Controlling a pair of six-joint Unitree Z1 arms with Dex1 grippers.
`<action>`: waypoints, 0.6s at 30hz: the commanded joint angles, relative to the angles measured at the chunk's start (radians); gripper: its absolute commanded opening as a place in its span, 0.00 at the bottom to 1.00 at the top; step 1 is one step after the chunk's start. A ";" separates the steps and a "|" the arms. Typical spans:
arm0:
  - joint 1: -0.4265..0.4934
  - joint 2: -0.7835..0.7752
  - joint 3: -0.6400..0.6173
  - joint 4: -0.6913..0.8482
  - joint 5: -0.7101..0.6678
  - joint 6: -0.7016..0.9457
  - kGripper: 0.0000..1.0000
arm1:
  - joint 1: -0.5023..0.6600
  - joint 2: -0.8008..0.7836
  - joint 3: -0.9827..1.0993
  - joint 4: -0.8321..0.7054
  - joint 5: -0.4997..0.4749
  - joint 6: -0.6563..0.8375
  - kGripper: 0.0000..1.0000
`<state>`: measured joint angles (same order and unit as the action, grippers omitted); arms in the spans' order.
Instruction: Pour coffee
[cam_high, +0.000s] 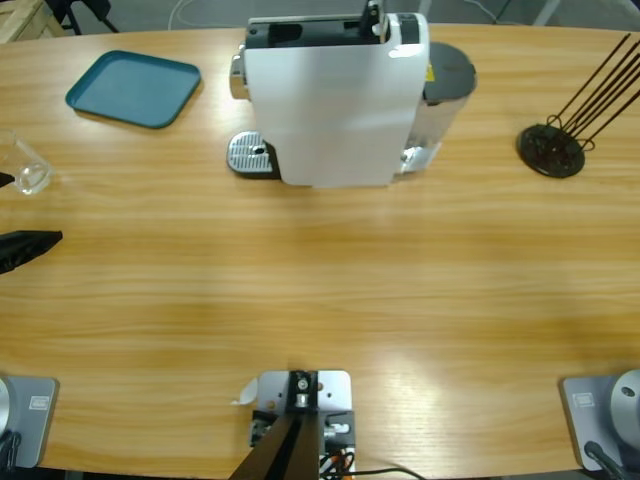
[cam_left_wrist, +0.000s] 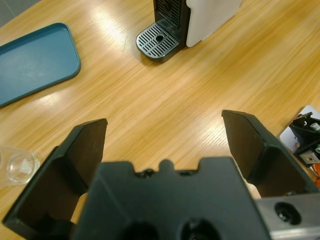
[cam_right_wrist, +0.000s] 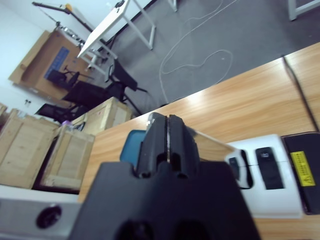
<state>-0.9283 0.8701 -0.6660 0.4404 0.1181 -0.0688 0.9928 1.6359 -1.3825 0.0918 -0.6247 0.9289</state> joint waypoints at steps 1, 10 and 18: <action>-0.003 0.001 0.028 0.003 -0.011 -0.003 1.00 | 0.043 0.134 -0.032 -0.034 0.098 -0.020 0.00; -0.003 -0.002 0.028 0.004 -0.011 -0.008 1.00 | 0.044 0.239 -0.011 -0.098 0.182 -0.036 0.00; -0.003 0.009 0.028 0.003 -0.006 -0.009 1.00 | 0.043 0.312 0.075 -0.191 0.218 -0.039 0.00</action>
<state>-0.9283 0.8702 -0.6660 0.4404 0.1181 -0.0700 1.0027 1.8092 -1.4105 -0.0450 -0.4457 0.9039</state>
